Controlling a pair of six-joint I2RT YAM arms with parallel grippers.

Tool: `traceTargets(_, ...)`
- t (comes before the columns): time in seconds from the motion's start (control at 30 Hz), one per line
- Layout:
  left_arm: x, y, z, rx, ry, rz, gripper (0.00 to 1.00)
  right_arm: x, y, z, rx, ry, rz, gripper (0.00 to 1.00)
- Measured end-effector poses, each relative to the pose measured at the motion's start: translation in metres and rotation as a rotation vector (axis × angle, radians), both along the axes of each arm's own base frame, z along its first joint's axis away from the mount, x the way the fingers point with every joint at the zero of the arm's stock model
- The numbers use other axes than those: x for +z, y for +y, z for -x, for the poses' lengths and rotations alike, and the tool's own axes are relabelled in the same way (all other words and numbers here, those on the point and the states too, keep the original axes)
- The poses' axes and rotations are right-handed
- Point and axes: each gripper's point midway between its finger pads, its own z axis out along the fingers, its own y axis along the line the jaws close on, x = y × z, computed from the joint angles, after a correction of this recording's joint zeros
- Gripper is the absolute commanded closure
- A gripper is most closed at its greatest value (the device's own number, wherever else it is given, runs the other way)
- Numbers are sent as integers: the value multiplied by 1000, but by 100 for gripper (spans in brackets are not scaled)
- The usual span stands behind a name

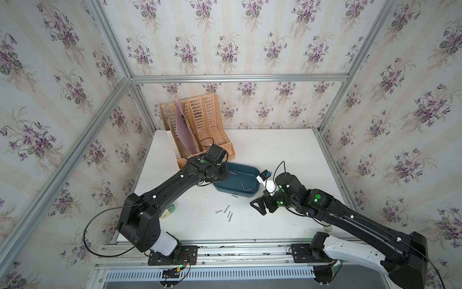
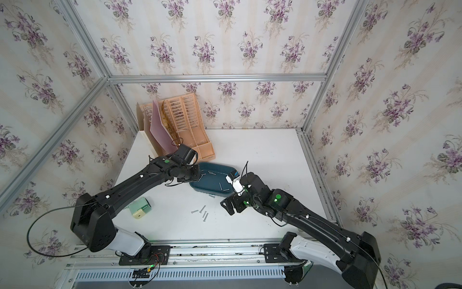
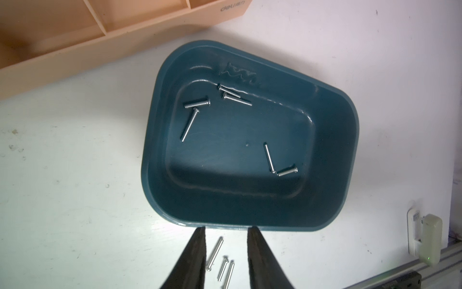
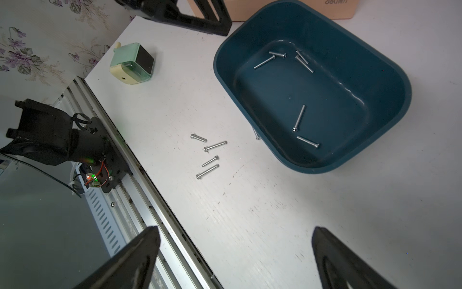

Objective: Put the screws on the desktop into the storage box
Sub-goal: Place the screw in the storage box, then pick up the screw from the center of the board.

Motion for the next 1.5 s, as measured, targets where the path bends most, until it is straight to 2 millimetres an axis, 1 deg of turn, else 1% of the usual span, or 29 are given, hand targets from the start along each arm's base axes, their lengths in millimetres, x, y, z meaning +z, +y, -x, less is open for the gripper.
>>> traceTargets(0.17, 18, 8, 21, -90, 2, -19, 52, -11, 14, 8, 19, 1, 33, 2)
traceTargets(0.27, 33, 16, 38, -144, -9, -27, 39, -18, 25, 12, 18, 4, 52, 4)
traceTargets(0.37, 43, 22, 55, -198, -10, -32, 25, -29, 30, 9, -24, 18, 77, 7)
traceTargets(0.47, 49, 31, 73, -242, -8, -37, 4, -38, 34, 9, -68, 23, 97, 9)
traceTargets(0.5, 51, 34, 80, -254, -7, -39, 1, -40, 36, 11, -77, 30, 97, 11)
traceTargets(0.57, 52, 39, 92, -276, 2, -35, 1, -46, 39, 12, -103, 38, 102, 13)
traceTargets(0.7, 57, 48, 116, -316, 7, -21, 1, -59, 45, 14, -165, 58, 118, 21)
traceTargets(0.8, 59, 54, 129, -335, -3, -11, 1, -74, 52, 20, -186, 84, 144, 26)
traceTargets(0.93, 60, 60, 144, -356, -19, 2, 1, -94, 59, 25, -230, 122, 181, 35)
traceTargets(1.17, 61, 67, 162, -378, -45, 24, 1, -118, 80, 31, -268, 161, 210, 47)
traceTargets(1.27, 59, 71, 168, -387, -49, 22, 1, -123, 91, 30, -277, 171, 216, 51)
traceTargets(1.37, 57, 75, 174, -391, -52, 20, 1, -126, 104, 29, -277, 175, 214, 57)
traceTargets(1.5, 56, 79, 179, -390, -55, 16, 1, -132, 113, 29, -279, 182, 225, 63)
